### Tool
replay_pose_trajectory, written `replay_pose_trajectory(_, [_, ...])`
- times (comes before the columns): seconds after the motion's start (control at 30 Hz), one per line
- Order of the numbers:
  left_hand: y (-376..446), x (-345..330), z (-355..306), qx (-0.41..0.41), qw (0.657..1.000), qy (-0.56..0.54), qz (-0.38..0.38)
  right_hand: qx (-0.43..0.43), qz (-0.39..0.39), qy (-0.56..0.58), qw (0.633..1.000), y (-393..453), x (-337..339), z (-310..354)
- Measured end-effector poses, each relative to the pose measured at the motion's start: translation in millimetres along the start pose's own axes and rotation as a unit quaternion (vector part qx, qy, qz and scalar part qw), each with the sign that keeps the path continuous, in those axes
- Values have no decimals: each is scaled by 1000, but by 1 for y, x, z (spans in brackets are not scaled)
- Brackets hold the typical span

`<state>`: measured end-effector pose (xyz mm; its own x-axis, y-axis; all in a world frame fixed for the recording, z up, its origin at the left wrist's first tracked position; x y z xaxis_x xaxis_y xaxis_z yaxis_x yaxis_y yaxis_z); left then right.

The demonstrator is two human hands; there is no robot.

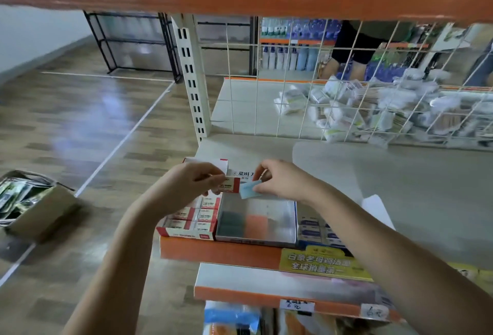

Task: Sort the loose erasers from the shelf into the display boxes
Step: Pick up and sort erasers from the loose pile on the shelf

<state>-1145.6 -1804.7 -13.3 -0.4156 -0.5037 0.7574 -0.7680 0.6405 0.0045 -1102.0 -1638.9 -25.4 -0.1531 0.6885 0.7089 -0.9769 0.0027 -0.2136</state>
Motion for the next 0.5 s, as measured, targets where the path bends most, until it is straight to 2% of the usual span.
replay_pose_trajectory(0.2, [-3, 3, 15, 15, 1000, -22, -6, -21, 53, 26, 998, 11, -24, 0])
replay_pose_trajectory(0.5, [-6, 3, 26, 19, 1000, -13, -6, -35, 54, 23, 998, 18, -38, 0])
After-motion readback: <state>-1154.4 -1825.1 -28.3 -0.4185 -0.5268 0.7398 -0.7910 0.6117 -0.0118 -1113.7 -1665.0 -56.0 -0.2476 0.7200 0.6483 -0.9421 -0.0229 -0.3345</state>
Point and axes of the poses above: each hand's wrist, its own y-axis towards the middle knuckle, its own x-axis out of the back of the hand, z = x × y, the point moved 7 cm from there along y, towards the middle knuckle, and after that the axes turned 2 degrees about y, right-handed, at the moved point
